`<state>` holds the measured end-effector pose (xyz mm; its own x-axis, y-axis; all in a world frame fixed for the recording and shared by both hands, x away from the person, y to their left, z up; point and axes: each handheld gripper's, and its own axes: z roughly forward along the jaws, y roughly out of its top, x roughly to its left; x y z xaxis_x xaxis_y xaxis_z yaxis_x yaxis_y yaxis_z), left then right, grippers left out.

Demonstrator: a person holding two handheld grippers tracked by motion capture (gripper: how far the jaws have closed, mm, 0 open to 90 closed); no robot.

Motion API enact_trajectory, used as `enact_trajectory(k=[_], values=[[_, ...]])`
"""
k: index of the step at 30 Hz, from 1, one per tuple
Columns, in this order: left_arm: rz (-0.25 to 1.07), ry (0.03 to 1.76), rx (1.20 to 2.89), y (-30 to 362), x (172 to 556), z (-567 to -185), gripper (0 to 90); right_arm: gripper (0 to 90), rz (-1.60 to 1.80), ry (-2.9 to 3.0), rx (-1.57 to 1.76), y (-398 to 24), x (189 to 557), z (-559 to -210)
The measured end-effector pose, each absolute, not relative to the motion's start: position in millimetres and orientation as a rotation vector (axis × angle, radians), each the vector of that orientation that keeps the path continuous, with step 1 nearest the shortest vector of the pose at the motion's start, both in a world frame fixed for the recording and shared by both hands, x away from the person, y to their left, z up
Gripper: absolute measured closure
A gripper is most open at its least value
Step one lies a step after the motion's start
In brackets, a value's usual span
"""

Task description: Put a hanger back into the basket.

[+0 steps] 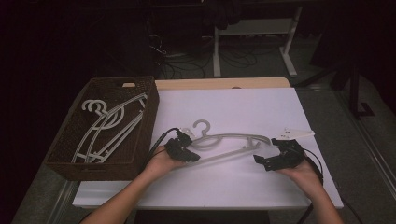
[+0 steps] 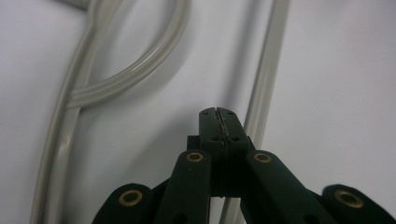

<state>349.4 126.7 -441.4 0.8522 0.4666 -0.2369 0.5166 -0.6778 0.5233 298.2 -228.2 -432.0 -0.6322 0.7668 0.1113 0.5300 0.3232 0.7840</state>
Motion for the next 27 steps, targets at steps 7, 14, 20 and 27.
enact_trajectory(k=[7,14,20,27], values=[[-0.154,0.665,2.427,127,333,-442,90.0,0.7,1.201,2.314,1.171,-227,299,-432],[-0.069,0.718,2.263,150,336,-422,70.4,5.9,1.221,2.331,1.183,-222,299,-428],[-0.001,0.785,2.179,164,338,-419,42.3,22.4,1.235,2.342,1.215,-208,307,-422],[0.035,0.828,2.137,169,343,-419,28.5,65.8,1.212,2.345,1.276,-205,324,-423]])
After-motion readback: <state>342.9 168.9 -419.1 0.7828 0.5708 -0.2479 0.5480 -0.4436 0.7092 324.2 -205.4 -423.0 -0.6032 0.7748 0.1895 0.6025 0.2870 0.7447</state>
